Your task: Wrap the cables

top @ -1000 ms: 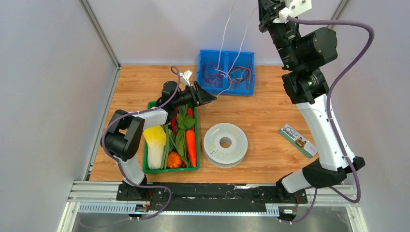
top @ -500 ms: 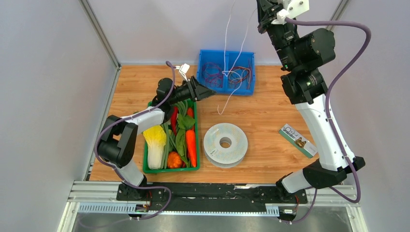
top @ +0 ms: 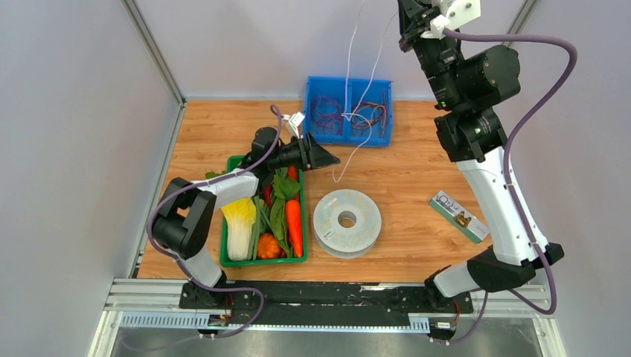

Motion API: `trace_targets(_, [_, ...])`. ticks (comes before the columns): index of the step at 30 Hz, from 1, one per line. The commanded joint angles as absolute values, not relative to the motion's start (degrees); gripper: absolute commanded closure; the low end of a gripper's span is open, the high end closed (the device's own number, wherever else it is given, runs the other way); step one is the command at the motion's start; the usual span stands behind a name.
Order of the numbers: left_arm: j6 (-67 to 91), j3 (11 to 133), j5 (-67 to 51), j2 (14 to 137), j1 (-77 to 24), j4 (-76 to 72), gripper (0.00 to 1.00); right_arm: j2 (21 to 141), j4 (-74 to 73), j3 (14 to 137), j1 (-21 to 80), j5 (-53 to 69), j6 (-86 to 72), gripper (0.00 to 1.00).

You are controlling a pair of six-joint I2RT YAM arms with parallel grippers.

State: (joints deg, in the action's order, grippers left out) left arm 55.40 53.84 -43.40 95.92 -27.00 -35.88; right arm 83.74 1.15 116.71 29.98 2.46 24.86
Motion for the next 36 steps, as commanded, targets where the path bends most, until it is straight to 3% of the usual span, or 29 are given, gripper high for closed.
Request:
trace_targets(1, [54.32, 53.61, -45.61, 96.68, -28.56, -37.79, 0.28, 81.65, 3.95, 117.07, 30.32, 2.46, 24.08, 1.00])
trace_targets(4, [54.05, 53.53, -44.39, 97.56, -28.56, -35.25, 0.31, 81.65, 4.22, 117.42, 30.23, 2.29, 23.91, 1.00])
trace_targets(6, [54.14, 53.26, -43.60, 98.52, -28.48, -34.45, 0.42, 81.74, 4.22, 117.68, 30.32, 2.37, 23.82, 1.00])
trace_targets(9, [54.32, 52.83, -43.33, 98.53, -28.56, -35.76, 0.91, 81.56, 4.22, 117.77, 30.32, 2.20, 24.26, 1.00])
trace_targets(10, [54.58, 52.30, -43.16, 97.83, -28.48, -37.16, 1.00, 81.30, 4.22, 117.43, 30.24, 2.11, 24.52, 1.00])
trace_targets(17, [52.31, 50.10, -44.82, 92.65, -27.60, -37.82, 1.00, 77.79, 3.26, 109.71, 30.23, 2.28, 28.91, 1.00])
trace_targets(24, [33.77, 50.71, -46.32, 78.34, -21.02, -7.26, 1.00, 73.04, -10.17, 96.08, 26.29, 1.76, 38.23, 1.00])
trace_targets(29, [16.91, 54.30, -44.13, 67.08, -12.85, 18.41, 1.00, 71.28, -22.39, 89.39, 17.25, 1.58, 41.22, 1.00])
trace_targets(36, [6.60, 62.04, -39.82, 62.40, -5.11, 33.12, 1.00, 75.40, -37.51, 86.41, 2.92, 5.27, 45.77, 1.00])
